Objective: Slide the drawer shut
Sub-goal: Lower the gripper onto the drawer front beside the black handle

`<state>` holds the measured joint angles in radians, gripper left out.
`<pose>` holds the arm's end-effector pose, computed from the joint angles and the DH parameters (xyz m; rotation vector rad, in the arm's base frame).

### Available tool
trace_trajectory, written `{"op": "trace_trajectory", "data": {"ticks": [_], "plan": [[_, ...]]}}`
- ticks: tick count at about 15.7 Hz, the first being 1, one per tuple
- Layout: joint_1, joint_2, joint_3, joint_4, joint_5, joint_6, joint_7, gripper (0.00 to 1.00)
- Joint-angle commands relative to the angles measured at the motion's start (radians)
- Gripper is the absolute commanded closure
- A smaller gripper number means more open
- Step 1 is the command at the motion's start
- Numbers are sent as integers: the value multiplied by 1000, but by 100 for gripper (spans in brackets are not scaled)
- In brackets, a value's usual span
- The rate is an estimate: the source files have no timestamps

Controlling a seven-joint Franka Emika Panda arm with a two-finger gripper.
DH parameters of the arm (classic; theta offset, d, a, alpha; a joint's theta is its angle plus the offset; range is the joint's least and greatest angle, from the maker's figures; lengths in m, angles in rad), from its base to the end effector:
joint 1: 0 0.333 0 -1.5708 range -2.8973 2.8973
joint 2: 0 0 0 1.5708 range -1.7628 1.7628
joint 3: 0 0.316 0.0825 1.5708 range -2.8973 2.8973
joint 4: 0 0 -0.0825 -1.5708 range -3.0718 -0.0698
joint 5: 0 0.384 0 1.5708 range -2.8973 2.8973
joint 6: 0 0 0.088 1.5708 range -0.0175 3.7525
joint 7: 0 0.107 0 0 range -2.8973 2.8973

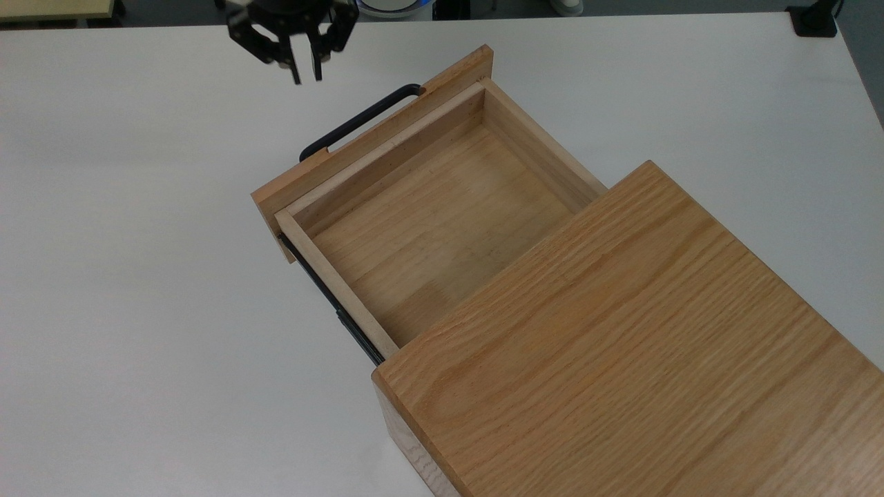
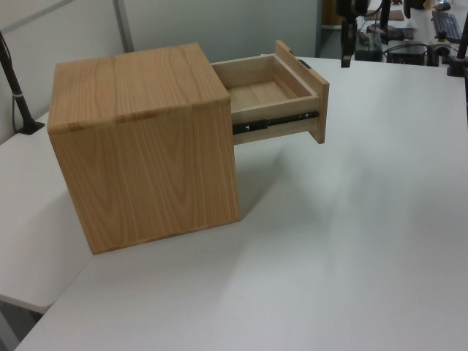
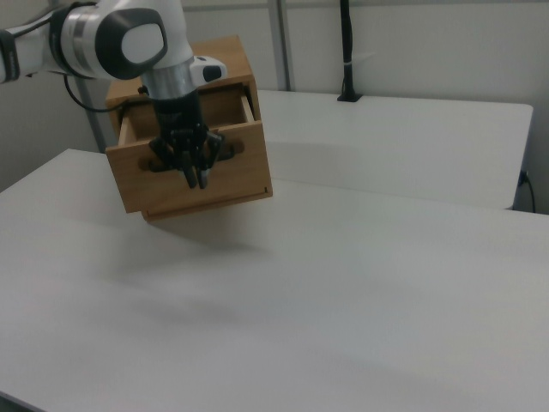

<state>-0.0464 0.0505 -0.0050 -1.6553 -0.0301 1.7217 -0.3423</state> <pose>0.5787 -0.0325 0.5690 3.0752 0.4572 0.0151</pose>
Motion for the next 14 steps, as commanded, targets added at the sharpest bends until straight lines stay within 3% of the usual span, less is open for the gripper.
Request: {"op": "trace_trajectory", "data": {"ticks": [1, 5, 14], "plan": [[42, 58, -7, 43, -13, 12, -7, 93], [91, 89, -7, 55, -7, 94, 0, 91], [100, 195, 14, 163, -13, 216, 86, 92]]}}
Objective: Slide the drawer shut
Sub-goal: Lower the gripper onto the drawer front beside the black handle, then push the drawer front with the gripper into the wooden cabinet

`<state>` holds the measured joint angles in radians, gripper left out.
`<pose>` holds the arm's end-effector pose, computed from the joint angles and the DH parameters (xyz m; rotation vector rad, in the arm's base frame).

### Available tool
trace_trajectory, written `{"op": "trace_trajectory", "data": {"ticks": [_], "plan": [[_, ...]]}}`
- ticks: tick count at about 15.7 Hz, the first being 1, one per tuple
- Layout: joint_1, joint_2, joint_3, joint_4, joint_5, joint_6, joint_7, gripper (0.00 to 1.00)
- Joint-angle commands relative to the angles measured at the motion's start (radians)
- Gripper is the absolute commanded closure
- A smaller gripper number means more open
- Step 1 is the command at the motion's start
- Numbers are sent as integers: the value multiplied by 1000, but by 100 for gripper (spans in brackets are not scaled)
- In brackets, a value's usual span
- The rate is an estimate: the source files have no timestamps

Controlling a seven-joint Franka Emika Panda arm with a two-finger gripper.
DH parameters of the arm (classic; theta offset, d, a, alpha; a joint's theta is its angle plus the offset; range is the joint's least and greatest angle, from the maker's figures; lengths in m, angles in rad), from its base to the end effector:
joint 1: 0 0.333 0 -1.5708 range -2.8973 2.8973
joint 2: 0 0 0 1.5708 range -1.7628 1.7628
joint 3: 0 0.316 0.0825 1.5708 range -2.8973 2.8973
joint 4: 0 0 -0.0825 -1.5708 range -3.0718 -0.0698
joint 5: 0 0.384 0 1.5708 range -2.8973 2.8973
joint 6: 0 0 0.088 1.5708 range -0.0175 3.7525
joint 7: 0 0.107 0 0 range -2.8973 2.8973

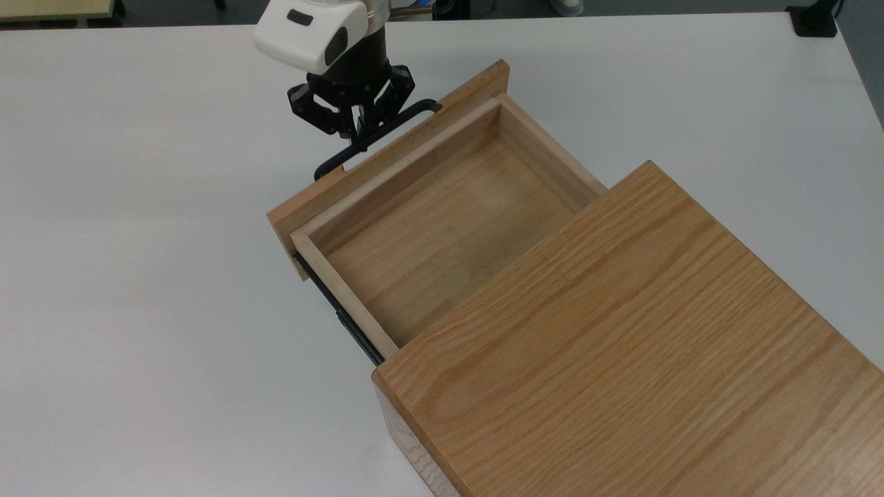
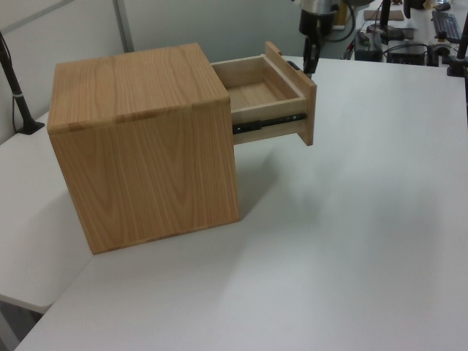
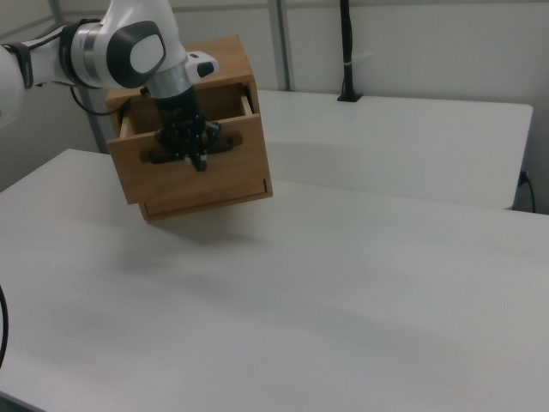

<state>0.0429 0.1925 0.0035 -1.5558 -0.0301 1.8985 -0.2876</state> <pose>0.6364 0.0272 0.5482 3.0422 0.5244 0.2253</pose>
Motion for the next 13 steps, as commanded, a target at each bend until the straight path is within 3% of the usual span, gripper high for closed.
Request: {"op": "trace_trajectory", "data": {"ticks": [1, 4, 8, 13], "plan": [[20, 68, 7, 88, -16, 47, 31, 93], [32, 113, 7, 144, -14, 73, 31, 93], [60, 140, 7, 152, -7, 148, 42, 95], [107, 174, 7, 158, -10, 267, 166, 93]]}}
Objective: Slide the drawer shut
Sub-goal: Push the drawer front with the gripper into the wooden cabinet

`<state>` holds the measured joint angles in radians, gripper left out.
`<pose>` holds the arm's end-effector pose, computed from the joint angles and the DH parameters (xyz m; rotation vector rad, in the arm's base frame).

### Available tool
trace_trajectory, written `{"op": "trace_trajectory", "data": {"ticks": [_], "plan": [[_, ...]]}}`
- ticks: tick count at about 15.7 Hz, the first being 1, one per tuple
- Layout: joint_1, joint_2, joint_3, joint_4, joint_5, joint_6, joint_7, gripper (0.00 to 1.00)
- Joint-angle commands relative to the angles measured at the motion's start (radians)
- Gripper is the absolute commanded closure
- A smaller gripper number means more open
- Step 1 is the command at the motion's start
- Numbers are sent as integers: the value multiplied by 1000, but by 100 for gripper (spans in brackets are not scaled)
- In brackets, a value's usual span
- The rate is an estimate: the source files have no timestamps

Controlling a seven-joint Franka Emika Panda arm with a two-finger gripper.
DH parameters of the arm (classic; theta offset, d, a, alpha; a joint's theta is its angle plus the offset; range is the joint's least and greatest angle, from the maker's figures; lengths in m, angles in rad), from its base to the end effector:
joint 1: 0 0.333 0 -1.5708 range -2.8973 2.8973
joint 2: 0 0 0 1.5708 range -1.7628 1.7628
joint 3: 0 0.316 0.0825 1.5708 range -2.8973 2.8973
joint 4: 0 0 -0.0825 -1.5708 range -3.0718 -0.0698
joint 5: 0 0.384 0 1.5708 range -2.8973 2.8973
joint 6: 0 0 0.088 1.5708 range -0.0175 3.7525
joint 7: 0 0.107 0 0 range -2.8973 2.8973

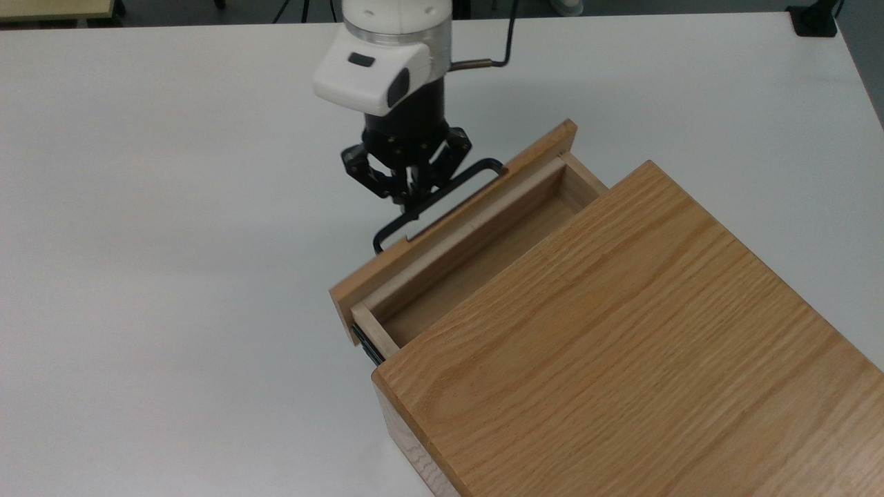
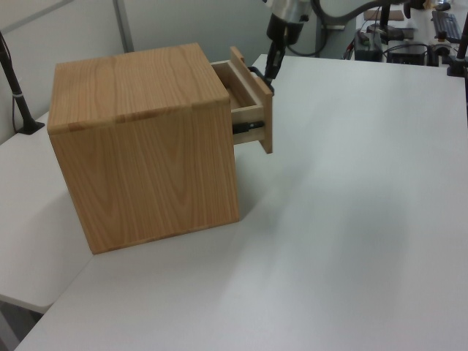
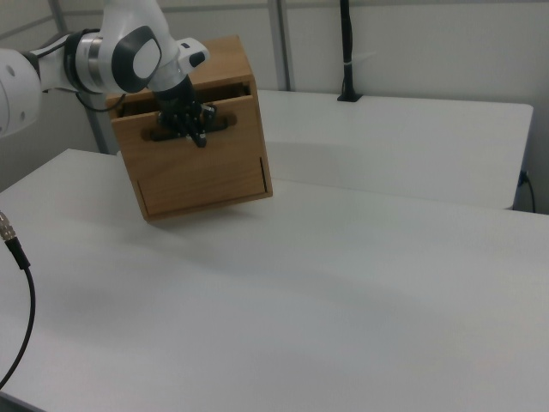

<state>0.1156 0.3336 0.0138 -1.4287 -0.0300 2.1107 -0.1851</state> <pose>0.6879 0.0866 0.5420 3.0214 0.4935 0.5376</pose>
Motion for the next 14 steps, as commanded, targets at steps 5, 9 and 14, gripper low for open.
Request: {"op": "trace_trajectory", "data": {"ticks": [5, 9, 14], "plan": [[61, 87, -5, 97, -16, 129, 150, 94], [85, 139, -5, 146, -21, 172, 194, 95], [101, 162, -6, 146, -22, 261, 274, 94]]}}
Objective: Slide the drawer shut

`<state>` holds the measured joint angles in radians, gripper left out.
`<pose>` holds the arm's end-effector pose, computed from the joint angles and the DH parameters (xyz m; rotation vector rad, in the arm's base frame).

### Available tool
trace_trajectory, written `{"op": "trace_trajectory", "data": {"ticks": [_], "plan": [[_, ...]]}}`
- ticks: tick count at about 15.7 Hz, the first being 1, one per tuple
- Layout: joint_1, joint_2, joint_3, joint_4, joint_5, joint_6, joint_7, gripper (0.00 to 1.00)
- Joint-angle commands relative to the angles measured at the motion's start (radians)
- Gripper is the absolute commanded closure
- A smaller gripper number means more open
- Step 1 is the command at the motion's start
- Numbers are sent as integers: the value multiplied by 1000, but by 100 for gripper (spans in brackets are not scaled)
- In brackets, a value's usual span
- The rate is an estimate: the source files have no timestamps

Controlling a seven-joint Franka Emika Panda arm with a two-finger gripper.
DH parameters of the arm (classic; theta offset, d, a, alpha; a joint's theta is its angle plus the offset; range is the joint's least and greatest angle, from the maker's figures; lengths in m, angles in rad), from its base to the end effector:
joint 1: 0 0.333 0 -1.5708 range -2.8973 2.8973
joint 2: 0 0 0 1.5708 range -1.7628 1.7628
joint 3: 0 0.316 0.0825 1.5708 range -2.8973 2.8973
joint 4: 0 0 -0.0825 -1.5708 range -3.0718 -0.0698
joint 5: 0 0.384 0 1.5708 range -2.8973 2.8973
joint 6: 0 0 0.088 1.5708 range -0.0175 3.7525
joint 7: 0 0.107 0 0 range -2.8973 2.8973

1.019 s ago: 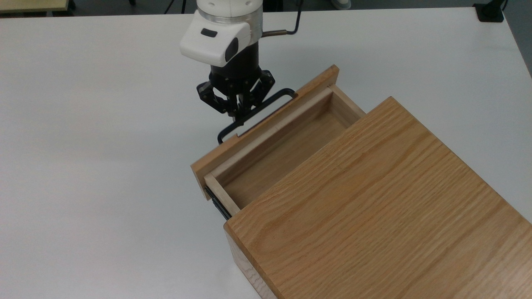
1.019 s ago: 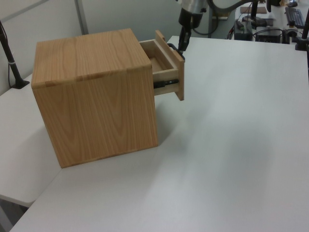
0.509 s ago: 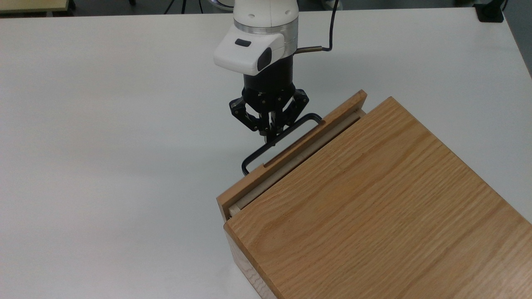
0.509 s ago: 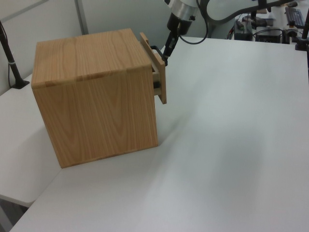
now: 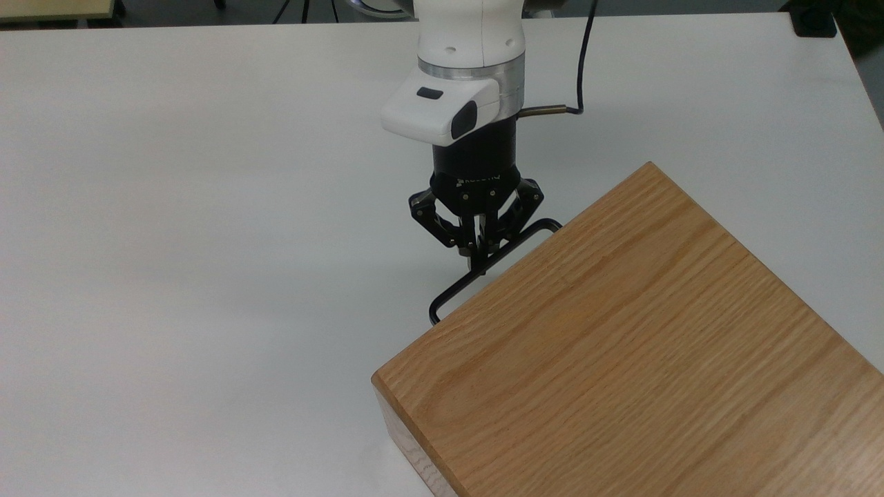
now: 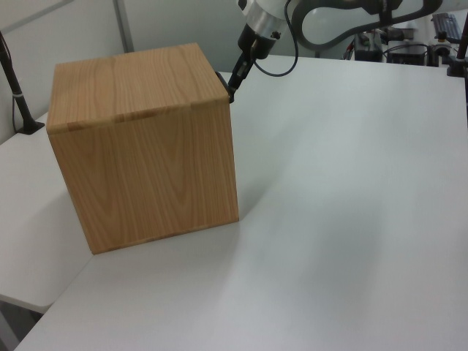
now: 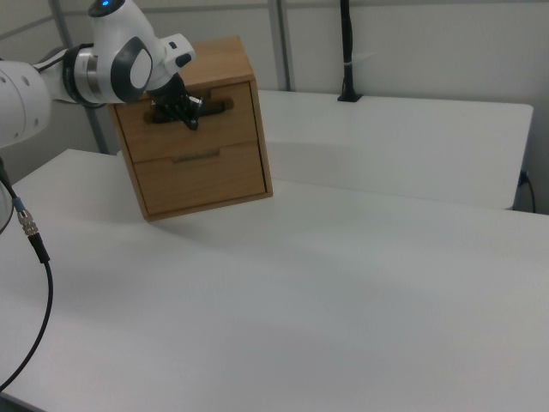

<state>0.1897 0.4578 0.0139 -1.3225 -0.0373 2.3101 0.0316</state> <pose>0.7218 0.1459 0.5330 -2.9863 -0.2794 -0.8131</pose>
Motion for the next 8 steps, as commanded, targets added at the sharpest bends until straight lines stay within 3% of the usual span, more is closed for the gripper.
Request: {"op": "trace_trajectory", "data": {"ticks": [1, 5, 8], "plan": [[27, 36, -6, 37, -16, 61, 56, 94], [-1, -28, -6, -15, -27, 42, 42, 91], [-38, -85, -6, -63, -27, -81, -48, 90]]}}
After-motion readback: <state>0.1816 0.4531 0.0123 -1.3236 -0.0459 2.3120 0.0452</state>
